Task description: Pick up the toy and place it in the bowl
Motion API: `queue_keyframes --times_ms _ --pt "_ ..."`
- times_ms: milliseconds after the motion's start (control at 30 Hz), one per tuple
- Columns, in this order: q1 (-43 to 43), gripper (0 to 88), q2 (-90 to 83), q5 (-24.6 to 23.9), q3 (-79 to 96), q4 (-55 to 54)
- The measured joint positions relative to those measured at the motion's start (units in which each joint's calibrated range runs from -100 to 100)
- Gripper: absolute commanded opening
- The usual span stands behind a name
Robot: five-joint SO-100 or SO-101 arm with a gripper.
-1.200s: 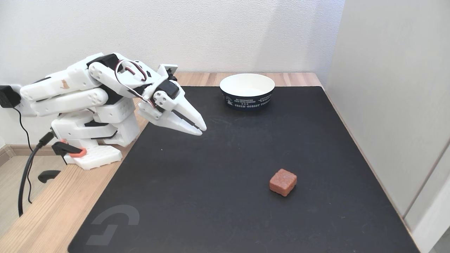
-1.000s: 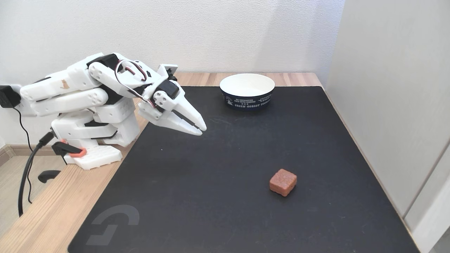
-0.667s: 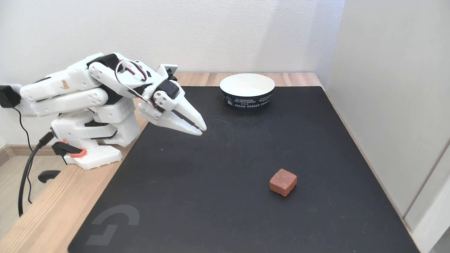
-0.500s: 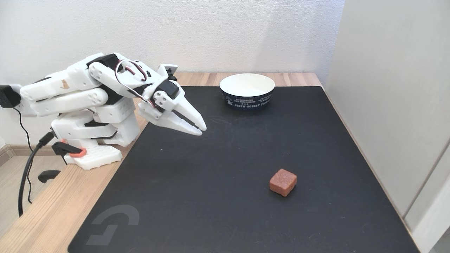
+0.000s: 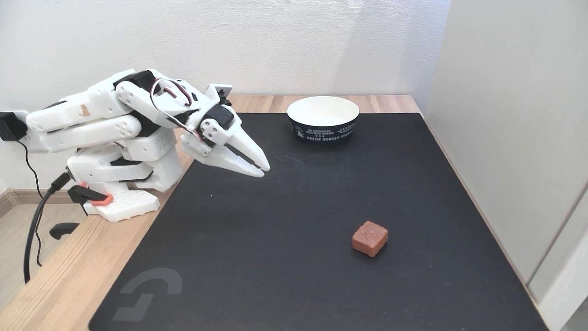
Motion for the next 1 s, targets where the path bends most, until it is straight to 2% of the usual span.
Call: queue_keyframes --times_ms 500,600,700,733,1000 --pt "0.00 3.5 0.00 0.00 0.00 0.00" --pt "0.00 16.5 0.00 0.00 0.00 0.00" --pt "0.00 35.3 0.00 0.00 0.00 0.00" --pt "0.00 38.3 0.00 0.00 0.00 0.00" --pt "0.00 40.0 0.00 0.10 0.00 0.00"
